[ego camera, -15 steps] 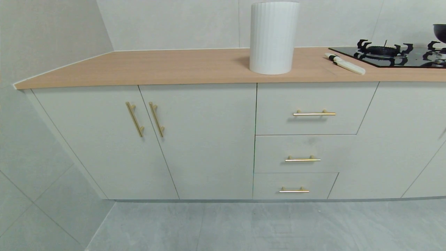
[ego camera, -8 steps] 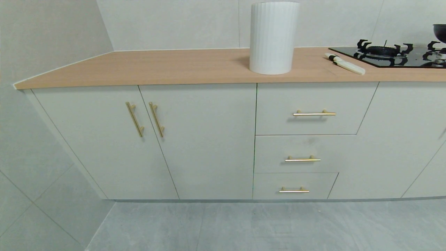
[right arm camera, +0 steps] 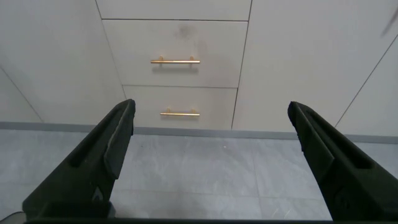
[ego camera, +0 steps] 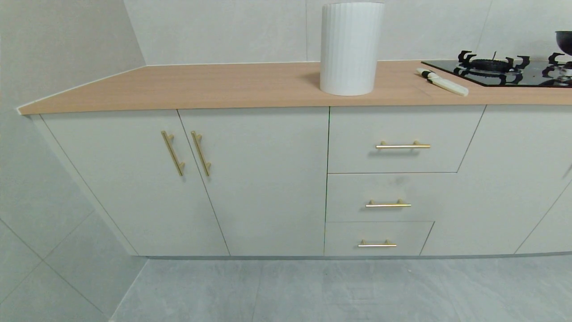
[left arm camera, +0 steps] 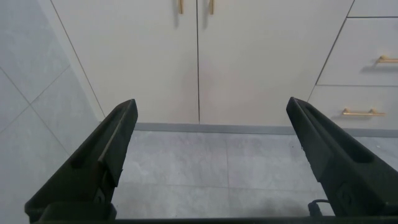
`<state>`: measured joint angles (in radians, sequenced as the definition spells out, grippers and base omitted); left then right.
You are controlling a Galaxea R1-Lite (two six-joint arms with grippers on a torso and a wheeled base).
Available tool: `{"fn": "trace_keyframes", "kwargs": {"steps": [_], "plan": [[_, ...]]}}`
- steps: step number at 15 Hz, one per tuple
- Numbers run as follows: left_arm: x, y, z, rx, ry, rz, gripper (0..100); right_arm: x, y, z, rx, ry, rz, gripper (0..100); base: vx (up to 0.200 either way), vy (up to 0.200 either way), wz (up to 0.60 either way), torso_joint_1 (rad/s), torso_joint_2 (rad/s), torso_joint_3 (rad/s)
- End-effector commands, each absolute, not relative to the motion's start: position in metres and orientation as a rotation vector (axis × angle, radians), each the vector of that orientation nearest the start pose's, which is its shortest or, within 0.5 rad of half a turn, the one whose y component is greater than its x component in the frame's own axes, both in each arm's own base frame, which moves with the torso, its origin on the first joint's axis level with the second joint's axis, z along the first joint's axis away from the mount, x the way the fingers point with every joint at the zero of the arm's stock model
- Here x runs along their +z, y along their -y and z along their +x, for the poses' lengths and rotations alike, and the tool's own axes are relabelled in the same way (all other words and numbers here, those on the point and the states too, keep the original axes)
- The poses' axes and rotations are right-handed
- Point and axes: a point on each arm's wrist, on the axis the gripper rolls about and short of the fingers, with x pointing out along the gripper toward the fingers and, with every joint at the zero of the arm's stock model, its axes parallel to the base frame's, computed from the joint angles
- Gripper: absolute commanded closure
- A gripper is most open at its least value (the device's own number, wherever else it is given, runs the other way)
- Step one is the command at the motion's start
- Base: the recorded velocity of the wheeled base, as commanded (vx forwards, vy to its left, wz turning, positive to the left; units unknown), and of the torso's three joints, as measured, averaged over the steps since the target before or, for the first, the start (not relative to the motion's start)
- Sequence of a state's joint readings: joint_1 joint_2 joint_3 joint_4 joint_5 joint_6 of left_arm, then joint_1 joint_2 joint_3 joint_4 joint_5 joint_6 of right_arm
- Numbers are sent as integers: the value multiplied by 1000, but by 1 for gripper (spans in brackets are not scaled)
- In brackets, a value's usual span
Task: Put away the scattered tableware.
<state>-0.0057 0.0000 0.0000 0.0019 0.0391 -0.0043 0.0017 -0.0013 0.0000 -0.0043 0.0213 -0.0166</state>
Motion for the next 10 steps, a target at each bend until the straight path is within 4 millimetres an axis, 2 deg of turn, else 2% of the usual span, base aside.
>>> {"fn": "trace_keyframes", "kwargs": {"steps": [1, 9, 10], "plan": [[75, -1, -23, 35, -1, -5, 0, 76, 0, -23, 23, 5, -17, 0, 0, 0, 0, 0, 0, 0], [75, -1, -23, 34, -3, -5, 0, 76, 0, -23, 23, 3, -17, 0, 0, 0, 0, 0, 0, 0], [75, -1, -23, 34, -1, -5, 0, 76, 0, -23, 23, 5, -17, 0, 200, 0, 0, 2, 2, 2]]}}
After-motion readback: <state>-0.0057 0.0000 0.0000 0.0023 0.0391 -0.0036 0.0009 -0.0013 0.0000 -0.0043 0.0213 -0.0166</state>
